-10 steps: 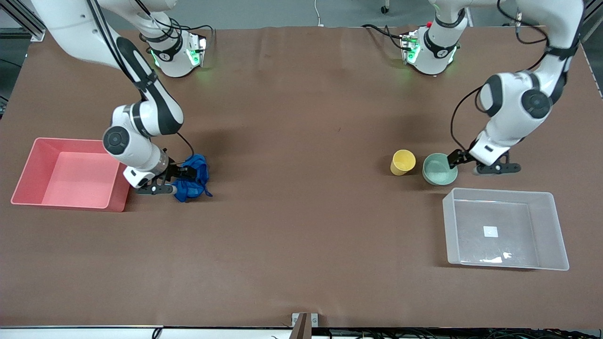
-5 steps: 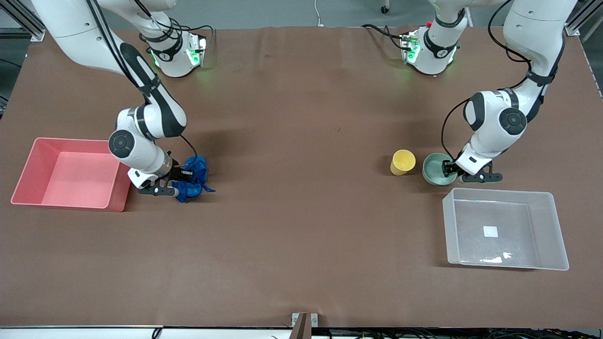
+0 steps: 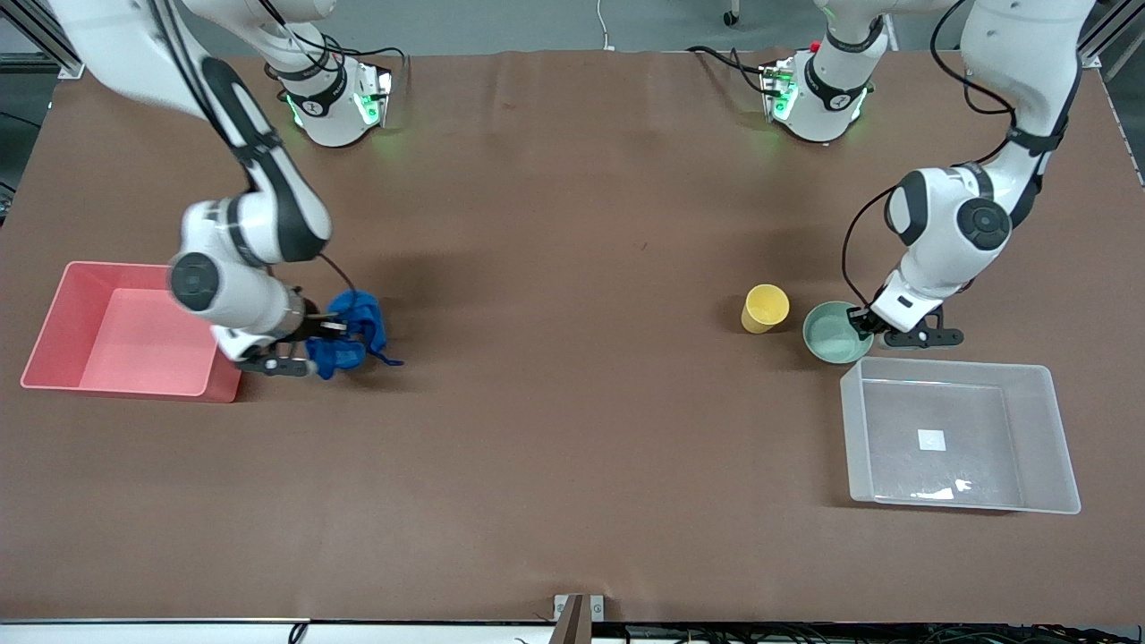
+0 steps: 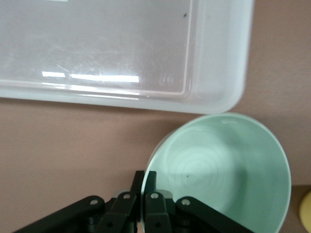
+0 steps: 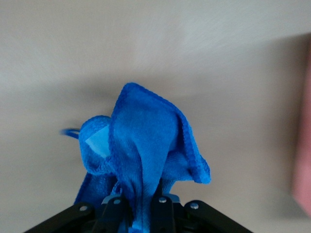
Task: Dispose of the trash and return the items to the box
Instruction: 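Carry the cloth into the pink bin while the left gripper carries the bowl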
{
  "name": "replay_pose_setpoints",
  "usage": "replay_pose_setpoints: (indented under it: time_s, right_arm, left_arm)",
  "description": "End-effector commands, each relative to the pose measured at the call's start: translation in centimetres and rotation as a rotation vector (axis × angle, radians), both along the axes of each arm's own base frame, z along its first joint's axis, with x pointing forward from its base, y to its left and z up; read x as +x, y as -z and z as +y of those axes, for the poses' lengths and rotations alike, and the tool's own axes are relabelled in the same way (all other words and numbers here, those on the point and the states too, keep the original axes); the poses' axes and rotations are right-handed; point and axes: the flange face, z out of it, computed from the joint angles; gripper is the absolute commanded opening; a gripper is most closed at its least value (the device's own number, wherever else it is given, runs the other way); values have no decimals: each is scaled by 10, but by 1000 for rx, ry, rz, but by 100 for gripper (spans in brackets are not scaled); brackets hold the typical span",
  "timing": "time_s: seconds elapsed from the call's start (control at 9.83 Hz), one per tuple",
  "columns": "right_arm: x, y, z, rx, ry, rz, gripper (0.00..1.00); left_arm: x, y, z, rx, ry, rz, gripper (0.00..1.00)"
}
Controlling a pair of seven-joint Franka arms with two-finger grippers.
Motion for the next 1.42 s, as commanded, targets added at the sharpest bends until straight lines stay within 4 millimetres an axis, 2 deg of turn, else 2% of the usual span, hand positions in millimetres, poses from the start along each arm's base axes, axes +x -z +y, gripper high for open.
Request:
replay_pose_setpoints:
  time_s: [0.0, 0.1, 0.2, 0.31, 0.41, 0.51, 0.61, 0.71, 0.81, 0.92, 1.02, 1.22, 1.32]
  right_arm:
    - [7, -107, -65, -13, 29, -13, 1]
    - [5, -126, -114, -6, -11, -15, 1]
    - [-1, -127, -168, -12, -60, -26, 1]
    - [-7, -123, -214, -24, -95, -64, 1]
    - [-13, -102, -252, -43, -147, -100, 1]
    - [-20, -71, -277, -62, -176, -113, 1]
    - [-26, -38, -288, -62, -189, -105, 1]
    - [-31, -13, -289, -67, -185, -103, 1]
    - [-39, 8, -285, -58, -186, -84, 1]
    - [-43, 23, -285, -60, -187, -75, 1]
    - [-43, 36, -286, -68, -190, -73, 2]
    - [-53, 51, -287, -59, -184, -49, 5]
    - [-53, 59, -286, -56, -191, -35, 44]
  left_arm:
    - [-20, -83, 3, -8, 11, 93, 0]
    - [-12, -111, 4, -10, 9, 104, 0]
    - [9, -129, 7, -10, 4, 84, 0]
    - [40, -136, 20, -7, -18, 52, 0]
    - [71, -133, 24, 0, -13, 38, 0]
    - [101, -127, 29, 8, 20, 24, 0]
    - [129, -123, 43, 22, 25, 10, 0]
    - [154, -117, 50, 35, 58, 16, 1]
    - [183, -106, 50, 22, 47, 5, 1]
    - [205, -90, 59, 9, 25, -3, 1]
    - [213, -69, 76, 16, -6, 9, 2]
    - [219, -40, 80, 16, -3, 30, 2]
    - [218, -27, 82, 15, -9, 46, 2]
